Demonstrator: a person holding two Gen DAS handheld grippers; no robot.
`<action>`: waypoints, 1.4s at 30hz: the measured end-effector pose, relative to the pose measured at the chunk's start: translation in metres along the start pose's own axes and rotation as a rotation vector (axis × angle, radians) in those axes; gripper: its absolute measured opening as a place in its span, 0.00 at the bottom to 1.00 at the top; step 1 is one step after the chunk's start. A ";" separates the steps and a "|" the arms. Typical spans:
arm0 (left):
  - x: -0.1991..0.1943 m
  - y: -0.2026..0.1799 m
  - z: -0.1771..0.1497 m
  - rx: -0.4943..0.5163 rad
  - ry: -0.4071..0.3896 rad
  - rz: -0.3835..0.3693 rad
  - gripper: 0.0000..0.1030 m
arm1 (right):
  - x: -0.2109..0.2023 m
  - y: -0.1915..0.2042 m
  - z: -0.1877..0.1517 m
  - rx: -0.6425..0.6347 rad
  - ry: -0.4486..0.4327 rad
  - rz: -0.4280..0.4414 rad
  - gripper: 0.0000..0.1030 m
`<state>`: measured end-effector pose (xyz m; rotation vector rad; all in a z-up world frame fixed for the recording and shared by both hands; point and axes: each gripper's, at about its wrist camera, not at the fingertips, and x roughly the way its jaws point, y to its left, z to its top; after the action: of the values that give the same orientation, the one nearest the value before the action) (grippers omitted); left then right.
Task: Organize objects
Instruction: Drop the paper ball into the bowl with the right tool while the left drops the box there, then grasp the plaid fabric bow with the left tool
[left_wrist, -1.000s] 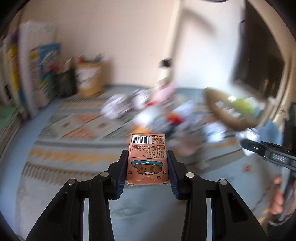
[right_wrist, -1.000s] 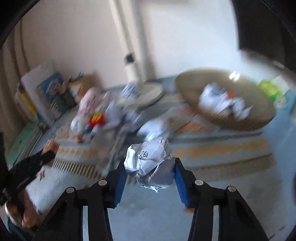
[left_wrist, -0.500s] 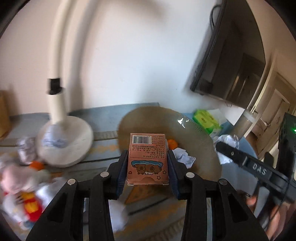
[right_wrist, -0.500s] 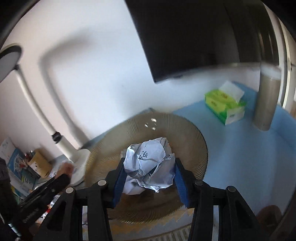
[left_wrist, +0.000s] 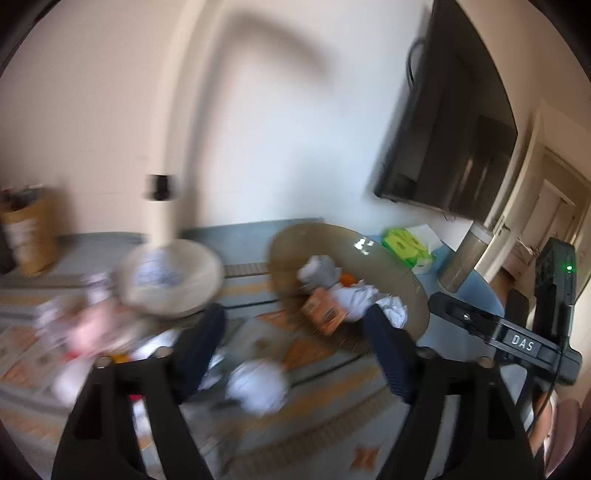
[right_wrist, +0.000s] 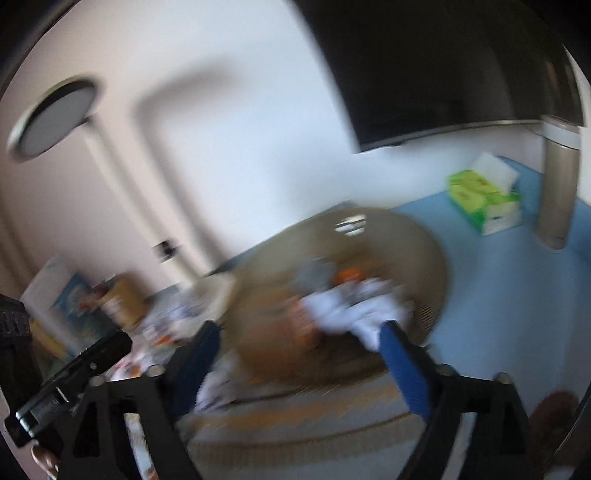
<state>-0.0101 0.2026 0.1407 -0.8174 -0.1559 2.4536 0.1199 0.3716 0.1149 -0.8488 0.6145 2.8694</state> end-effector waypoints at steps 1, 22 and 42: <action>-0.018 0.009 -0.007 -0.001 -0.014 0.004 0.84 | -0.002 0.014 -0.009 -0.026 0.006 0.026 0.98; -0.063 0.118 -0.125 0.016 0.116 0.381 0.98 | 0.071 0.101 -0.114 -0.182 0.119 -0.014 1.00; 0.048 0.052 -0.099 -0.040 0.352 0.117 0.52 | 0.146 0.073 -0.060 -0.087 0.389 -0.034 0.89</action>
<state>-0.0077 0.1786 0.0212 -1.2919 -0.0272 2.3727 0.0134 0.2766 0.0158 -1.4335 0.5013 2.7331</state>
